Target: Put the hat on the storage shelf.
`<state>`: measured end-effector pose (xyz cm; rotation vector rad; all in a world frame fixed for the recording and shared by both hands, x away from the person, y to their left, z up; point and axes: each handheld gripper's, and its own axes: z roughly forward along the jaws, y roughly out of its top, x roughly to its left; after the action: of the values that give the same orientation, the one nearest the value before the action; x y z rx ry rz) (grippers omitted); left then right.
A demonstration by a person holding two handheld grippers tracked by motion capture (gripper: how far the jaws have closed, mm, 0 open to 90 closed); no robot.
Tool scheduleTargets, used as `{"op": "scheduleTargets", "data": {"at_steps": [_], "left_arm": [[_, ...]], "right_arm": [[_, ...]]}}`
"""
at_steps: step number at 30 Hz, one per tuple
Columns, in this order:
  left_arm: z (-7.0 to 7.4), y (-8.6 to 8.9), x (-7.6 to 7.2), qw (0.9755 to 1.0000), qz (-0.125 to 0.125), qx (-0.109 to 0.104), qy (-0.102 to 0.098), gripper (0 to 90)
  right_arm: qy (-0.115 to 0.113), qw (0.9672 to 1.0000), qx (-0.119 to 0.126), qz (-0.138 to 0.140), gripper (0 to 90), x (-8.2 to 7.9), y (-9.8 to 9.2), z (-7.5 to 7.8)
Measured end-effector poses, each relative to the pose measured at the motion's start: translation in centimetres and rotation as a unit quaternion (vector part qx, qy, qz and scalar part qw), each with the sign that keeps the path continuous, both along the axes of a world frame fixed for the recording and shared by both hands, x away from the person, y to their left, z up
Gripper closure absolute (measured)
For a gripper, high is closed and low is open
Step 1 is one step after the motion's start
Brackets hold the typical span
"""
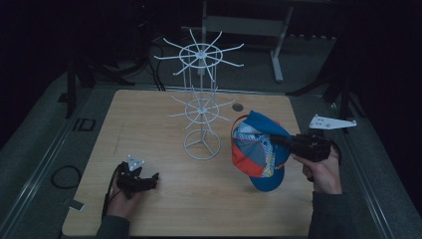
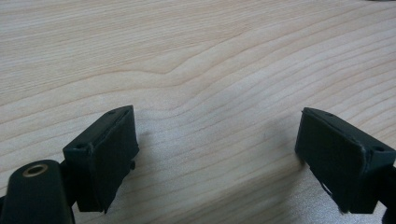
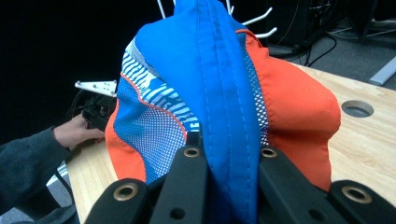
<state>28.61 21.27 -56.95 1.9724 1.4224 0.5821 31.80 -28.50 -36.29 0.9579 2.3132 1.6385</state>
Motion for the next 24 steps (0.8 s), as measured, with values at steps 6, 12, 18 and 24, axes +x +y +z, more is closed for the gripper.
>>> {"op": "scheduleTargets", "data": {"at_steps": [6, 12, 18, 24], "left_arm": [[0.0, 0.0, 0.0, 1.0, 0.0, 0.0, 0.0, 13.3], [0.0, 0.0, 0.0, 1.0, 0.0, 0.0, 0.0, 13.3], [0.0, 0.0, 0.0, 1.0, 0.0, 0.0, 0.0, 13.3], [0.0, 0.0, 0.0, 1.0, 0.0, 0.0, 0.0, 13.3]], "right_arm": [[-0.005, 0.9999, 0.011, -0.005, 88.4, 0.0, -0.3, 0.6], [-0.011, 0.9997, 0.019, -0.008, 88.4, 0.0, -0.4, 1.3], [-0.017, 0.9995, 0.026, -0.009, 88.4, -0.1, -0.5, 2.2], [-0.026, 0.9992, 0.028, -0.012, 88.3, -0.1, -0.5, 3.1]]}}
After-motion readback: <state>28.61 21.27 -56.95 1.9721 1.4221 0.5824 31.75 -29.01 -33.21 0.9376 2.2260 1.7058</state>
